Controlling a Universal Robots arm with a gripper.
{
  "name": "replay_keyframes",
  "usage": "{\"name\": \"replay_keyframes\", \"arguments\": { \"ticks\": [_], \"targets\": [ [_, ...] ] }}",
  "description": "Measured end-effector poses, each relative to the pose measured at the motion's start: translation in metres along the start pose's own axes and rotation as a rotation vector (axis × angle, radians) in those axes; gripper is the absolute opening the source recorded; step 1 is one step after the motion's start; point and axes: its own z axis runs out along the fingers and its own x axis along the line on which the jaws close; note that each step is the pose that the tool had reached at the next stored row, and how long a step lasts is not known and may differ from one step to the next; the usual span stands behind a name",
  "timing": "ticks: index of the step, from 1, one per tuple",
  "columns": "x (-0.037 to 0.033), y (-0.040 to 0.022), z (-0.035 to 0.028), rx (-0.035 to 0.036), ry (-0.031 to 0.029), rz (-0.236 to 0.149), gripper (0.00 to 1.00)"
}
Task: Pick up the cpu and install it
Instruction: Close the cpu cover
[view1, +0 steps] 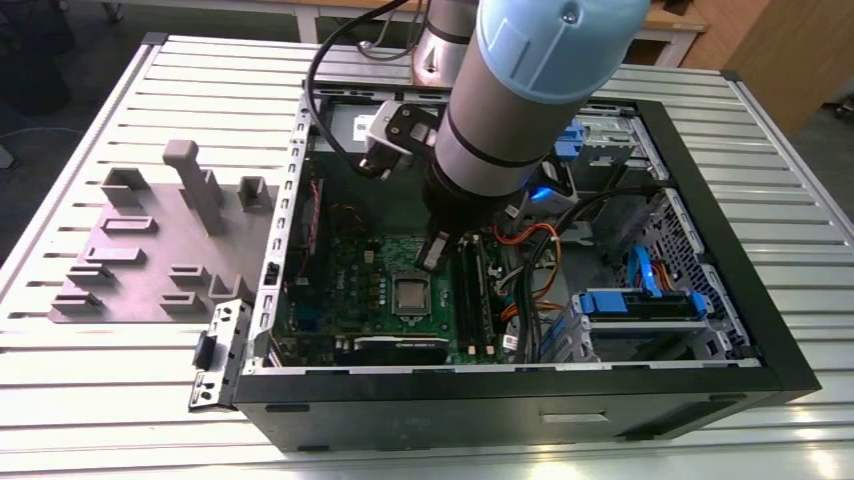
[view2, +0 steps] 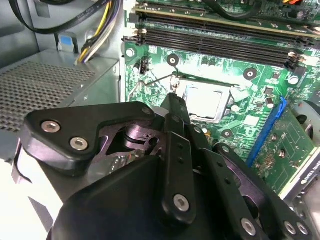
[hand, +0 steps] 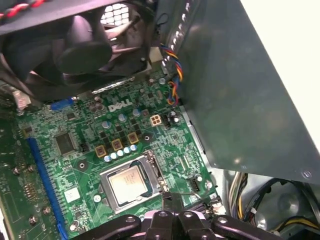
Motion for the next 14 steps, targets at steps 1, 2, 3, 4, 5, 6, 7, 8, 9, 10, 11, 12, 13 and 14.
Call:
{"name": "replay_keyframes", "arguments": {
  "ticks": [1,2,3,4,5,6,7,8,9,10,11,12,13,14],
  "targets": [
    [0.0009,0.0004,0.0000,-0.0007,0.0008,-0.004,0.11],
    [0.0016,0.0007,-0.0001,-0.0014,0.0017,-0.010,0.11],
    [0.0023,0.0012,-0.0001,-0.0022,0.0028,-0.015,0.11],
    [0.0028,0.0021,0.0001,-0.0028,0.0034,-0.020,0.11],
    [0.0034,0.0033,0.0002,-0.0031,0.0039,-0.022,0.11],
    [0.0037,0.0041,0.0003,-0.0032,0.0041,-0.023,0.11],
    [0.0039,0.0043,0.0003,-0.0032,0.0041,-0.023,0.11],
    [0.0039,0.0043,0.0003,-0.0033,0.0041,-0.023,0.11],
    [0.0041,0.0048,0.0004,-0.0033,0.0041,-0.023,0.11],
    [0.0043,0.0051,0.0004,-0.0033,0.0042,-0.023,0.11],
    [0.0043,0.0051,0.0004,-0.0033,0.0042,-0.023,0.11],
    [0.0043,0.0051,0.0004,-0.0034,0.0041,-0.023,0.11],
    [0.0043,0.0051,0.0004,-0.0033,0.0041,-0.023,0.11],
    [0.0043,0.0052,0.0004,-0.0033,0.0042,-0.023,0.11]
  ]
}}
